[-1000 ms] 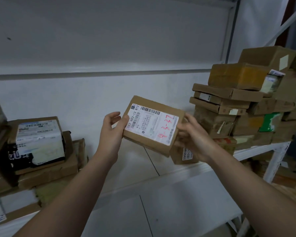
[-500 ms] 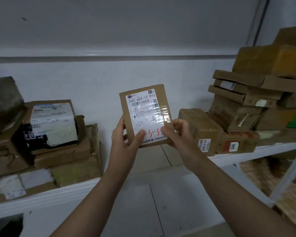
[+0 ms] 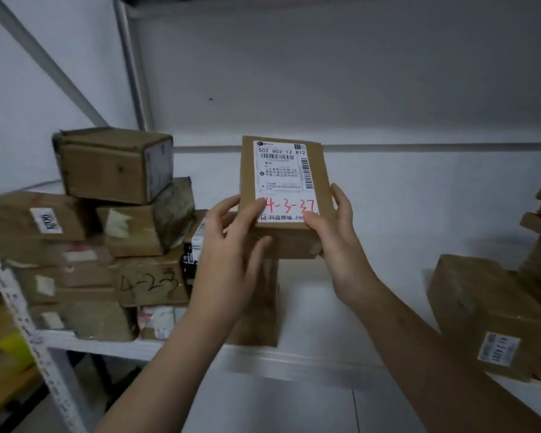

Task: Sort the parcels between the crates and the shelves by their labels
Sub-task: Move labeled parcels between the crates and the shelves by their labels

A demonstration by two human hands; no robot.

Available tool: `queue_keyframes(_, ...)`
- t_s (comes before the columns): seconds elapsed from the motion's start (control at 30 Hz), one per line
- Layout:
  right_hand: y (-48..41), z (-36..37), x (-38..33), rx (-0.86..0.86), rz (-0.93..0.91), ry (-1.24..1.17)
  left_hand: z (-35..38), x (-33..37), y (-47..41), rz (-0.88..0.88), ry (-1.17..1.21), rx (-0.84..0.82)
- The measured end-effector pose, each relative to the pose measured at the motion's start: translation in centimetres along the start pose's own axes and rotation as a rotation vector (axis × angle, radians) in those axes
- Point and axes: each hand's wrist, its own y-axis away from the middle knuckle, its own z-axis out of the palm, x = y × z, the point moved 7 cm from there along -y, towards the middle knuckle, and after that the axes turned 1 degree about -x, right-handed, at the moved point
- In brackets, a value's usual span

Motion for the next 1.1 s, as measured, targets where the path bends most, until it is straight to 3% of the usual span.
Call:
queue_keyframes(0.23,-2.6,4.7,-2.3,-0.045,-0.039,0.009,-4.4,-1.1,-2.9,-0.059,-0.133,0.003)
queue_keyframes(0.37,-3.4,6.8,-1.0,-0.167,0.01,0.182,-5.2,-2.0,-2.4,-0.066,-0.36,0.045)
queue_keyframes(0.47,-3.7,7.7,-0.5,-0.1,-0.086,0.283,-4.6,-2.7,-2.5,-0.057,-0.599,0.011)
queue_keyframes(0.6,-4.0,8.4,0.3,-0.006,-0.128,0.41,-3.8,-3.3,-3.0,0.024,-0.726,-0.036)
queue_keyframes(0.8,-4.6,8.9,0.8,-0.111,-0.118,0.476,-3.5,-5.0,-3.1,0.006,-0.767,-0.133)
queue_keyframes(1.1,-3.1,5.1,0.9,-0.122,-0.078,0.519,-2.7,-2.0,-2.2,0.161,-0.637,-0.092)
